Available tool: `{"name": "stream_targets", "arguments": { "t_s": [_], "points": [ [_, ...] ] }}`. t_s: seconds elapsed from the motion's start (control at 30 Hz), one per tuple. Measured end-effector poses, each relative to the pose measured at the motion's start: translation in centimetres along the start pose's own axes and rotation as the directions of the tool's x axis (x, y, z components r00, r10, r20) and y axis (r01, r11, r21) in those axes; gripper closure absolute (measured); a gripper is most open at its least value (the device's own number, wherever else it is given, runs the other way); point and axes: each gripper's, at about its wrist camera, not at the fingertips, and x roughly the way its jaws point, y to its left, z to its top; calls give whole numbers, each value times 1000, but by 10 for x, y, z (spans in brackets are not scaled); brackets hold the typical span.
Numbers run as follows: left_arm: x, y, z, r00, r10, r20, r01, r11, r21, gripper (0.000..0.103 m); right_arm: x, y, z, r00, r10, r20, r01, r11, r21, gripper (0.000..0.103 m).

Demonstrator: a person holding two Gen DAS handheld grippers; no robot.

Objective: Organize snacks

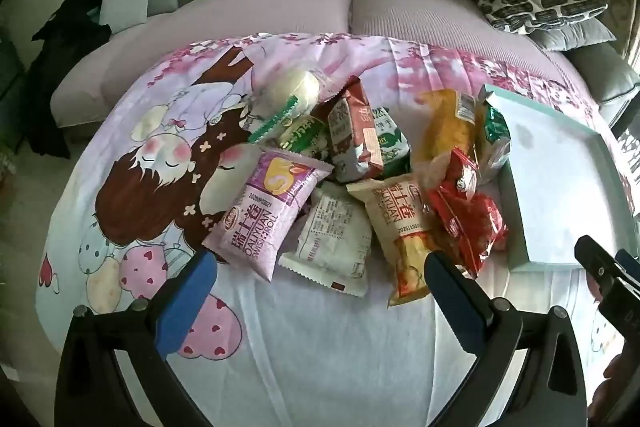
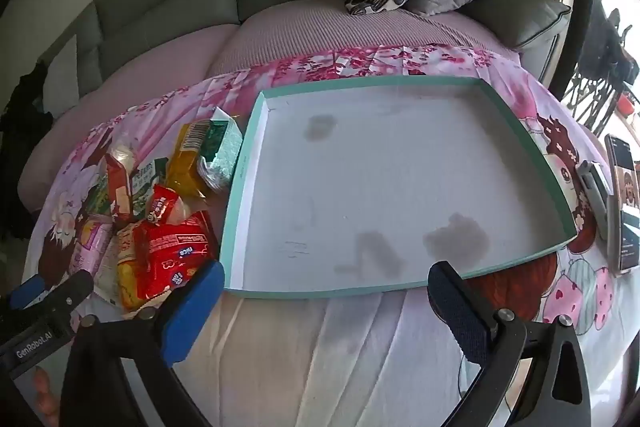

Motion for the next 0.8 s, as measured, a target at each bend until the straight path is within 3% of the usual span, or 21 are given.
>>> {"name": "stream_targets", "arguments": {
  "t_s": [0.13, 0.8],
  "points": [
    [2, -2, 0, 1000, -3, -24, 4, 999, 36, 0, -2, 2, -2, 1000, -18, 4, 18, 1000, -26, 0],
    [2, -6, -2, 1000, 13, -15, -13, 1000, 12, 0, 0, -7, -1, 1000, 17, -6, -17, 1000, 21, 0]
  ]
}}
